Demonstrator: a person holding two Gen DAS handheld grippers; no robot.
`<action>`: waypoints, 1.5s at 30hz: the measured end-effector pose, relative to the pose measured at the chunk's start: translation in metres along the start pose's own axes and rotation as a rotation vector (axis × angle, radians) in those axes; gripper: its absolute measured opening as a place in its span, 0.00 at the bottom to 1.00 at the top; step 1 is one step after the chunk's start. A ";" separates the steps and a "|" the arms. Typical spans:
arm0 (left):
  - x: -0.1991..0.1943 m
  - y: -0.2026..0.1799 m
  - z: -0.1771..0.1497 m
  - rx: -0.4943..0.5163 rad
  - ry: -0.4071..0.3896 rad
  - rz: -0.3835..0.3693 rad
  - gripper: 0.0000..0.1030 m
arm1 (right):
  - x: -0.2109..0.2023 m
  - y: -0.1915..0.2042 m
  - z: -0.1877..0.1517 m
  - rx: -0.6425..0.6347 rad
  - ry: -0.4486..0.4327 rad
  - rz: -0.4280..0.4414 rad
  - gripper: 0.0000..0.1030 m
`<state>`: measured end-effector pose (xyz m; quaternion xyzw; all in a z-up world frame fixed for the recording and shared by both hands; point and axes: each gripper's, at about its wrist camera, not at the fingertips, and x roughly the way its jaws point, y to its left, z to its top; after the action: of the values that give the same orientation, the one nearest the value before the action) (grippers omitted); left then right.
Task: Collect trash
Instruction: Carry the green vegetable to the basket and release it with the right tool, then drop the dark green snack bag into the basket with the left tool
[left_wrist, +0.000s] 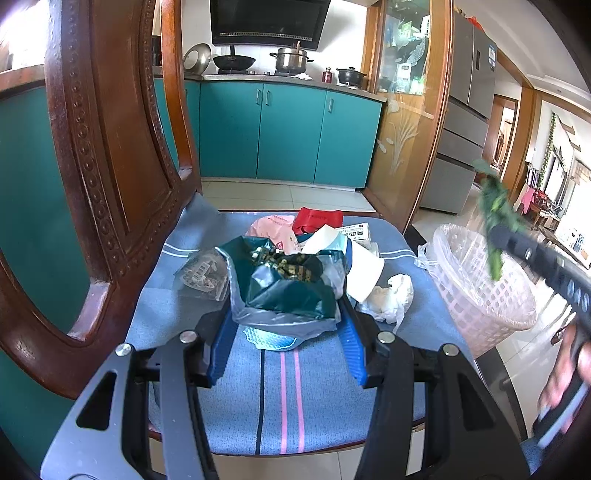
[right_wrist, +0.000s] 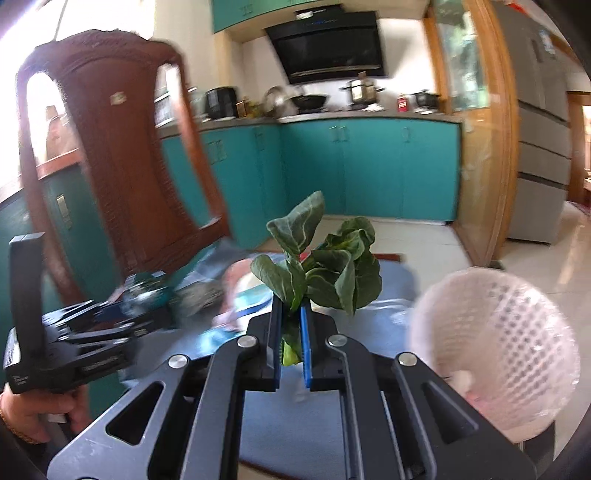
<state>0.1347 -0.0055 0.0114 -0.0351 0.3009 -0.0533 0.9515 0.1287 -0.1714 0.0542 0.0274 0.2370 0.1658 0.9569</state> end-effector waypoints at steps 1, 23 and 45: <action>0.000 0.000 0.000 0.000 0.000 -0.001 0.50 | -0.003 -0.014 0.003 0.018 -0.012 -0.038 0.09; 0.013 -0.039 -0.007 0.067 0.015 -0.033 0.50 | -0.052 -0.187 -0.021 0.487 -0.109 -0.385 0.90; 0.079 -0.289 0.043 0.242 0.029 -0.337 0.91 | -0.117 -0.209 -0.023 0.576 -0.393 -0.460 0.93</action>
<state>0.2011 -0.3002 0.0303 0.0304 0.2961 -0.2478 0.9220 0.0845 -0.4078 0.0579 0.2712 0.0864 -0.1339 0.9492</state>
